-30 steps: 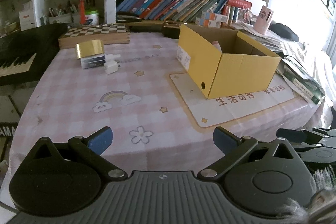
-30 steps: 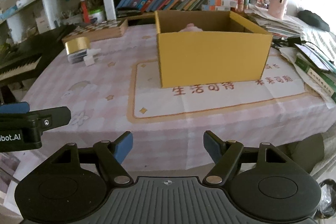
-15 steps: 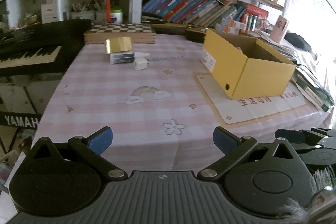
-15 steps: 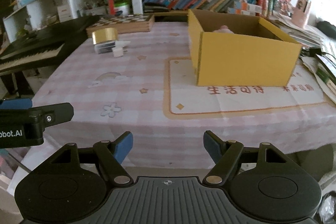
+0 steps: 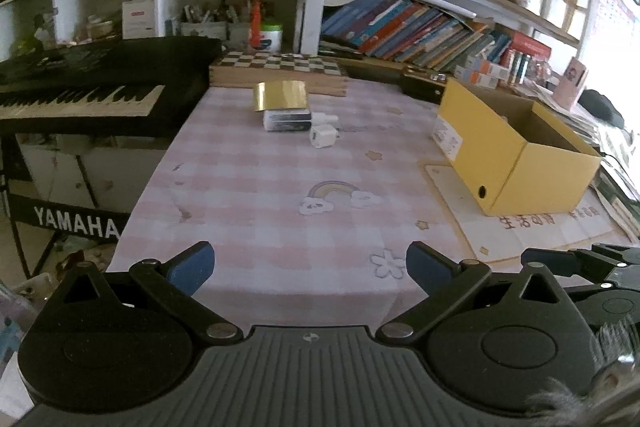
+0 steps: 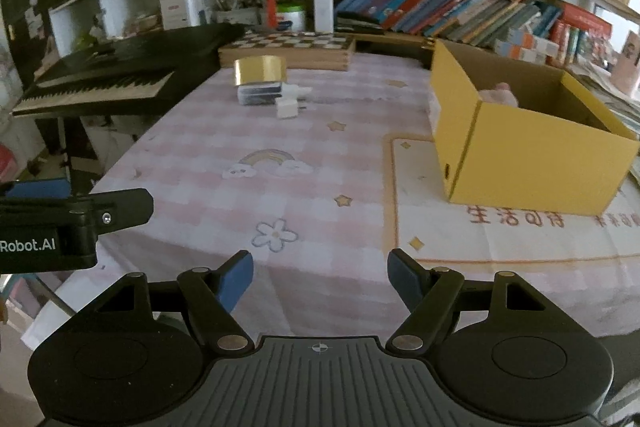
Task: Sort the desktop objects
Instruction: 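Approach the yellow tape roll with the left tool while the right tool approaches the white plug adapter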
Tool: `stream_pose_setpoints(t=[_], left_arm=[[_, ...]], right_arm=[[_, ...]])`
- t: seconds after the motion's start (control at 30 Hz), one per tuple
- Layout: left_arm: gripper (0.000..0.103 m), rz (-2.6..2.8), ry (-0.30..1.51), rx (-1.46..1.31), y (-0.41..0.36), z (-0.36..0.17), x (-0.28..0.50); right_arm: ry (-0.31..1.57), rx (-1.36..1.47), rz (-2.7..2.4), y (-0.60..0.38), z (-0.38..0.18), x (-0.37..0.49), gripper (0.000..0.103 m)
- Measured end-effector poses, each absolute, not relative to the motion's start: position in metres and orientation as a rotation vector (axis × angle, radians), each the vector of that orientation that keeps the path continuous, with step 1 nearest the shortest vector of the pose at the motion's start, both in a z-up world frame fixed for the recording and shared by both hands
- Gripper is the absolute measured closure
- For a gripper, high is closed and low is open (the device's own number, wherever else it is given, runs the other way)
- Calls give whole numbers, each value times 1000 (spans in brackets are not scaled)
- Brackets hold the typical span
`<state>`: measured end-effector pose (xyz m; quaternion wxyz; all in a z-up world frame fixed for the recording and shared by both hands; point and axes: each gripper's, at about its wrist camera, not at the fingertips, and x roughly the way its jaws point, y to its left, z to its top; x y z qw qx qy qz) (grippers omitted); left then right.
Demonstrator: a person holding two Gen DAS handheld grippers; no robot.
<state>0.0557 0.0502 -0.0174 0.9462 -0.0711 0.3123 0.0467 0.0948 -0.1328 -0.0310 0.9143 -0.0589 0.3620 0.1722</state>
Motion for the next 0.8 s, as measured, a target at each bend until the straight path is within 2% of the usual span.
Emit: stream_pose_setpoints(t=[0.4,0.8], left_arm=[[0,152,649,-152,65,-21,102],[0,184,658,-144,70,-19,180]], right_arm=[[763,-138,422,-113,-37,147,27],[779,-137,466,-108,-41,221,27]])
